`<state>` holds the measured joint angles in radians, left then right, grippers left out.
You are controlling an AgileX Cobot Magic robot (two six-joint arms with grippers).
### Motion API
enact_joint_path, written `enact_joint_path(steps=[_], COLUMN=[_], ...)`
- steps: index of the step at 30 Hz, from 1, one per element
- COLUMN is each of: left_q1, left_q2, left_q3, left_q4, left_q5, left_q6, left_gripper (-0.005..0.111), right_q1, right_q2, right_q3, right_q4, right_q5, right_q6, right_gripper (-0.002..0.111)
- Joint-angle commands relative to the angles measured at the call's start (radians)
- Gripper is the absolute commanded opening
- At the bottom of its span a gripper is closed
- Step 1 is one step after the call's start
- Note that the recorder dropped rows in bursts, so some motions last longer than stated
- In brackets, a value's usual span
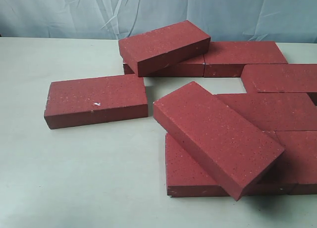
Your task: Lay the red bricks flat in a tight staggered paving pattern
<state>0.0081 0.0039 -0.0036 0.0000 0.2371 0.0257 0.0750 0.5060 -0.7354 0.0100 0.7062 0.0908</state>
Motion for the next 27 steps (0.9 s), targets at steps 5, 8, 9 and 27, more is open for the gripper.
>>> enact_joint_path(steps=[5, 8, 9, 27], left_q1=[-0.001, -0.001, -0.001, -0.001], left_q2=[-0.004, -0.004, -0.004, -0.004], left_q3=[0.004, 0.004, 0.004, 0.004], left_q4=[0.000, 0.000, 0.000, 0.000], left_q5=[0.002, 0.002, 0.002, 0.002], left_q6=[0.000, 0.000, 0.000, 0.000], left_gripper=[0.000, 0.000, 0.000, 0.000], right_q1=[-0.003, -0.003, -0.003, -0.003], right_q2=[0.077, 0.086, 0.086, 0.085], right_q3=[-0.009, -0.009, -0.009, 0.162], right_q4=[-0.001, -0.001, -0.001, 0.028], right_q5=[0.099, 0.103, 0.103, 0.085], right_q6=[-0.002, -0.002, -0.002, -0.001], right_gripper=[-0.001, -0.001, -0.001, -0.001])
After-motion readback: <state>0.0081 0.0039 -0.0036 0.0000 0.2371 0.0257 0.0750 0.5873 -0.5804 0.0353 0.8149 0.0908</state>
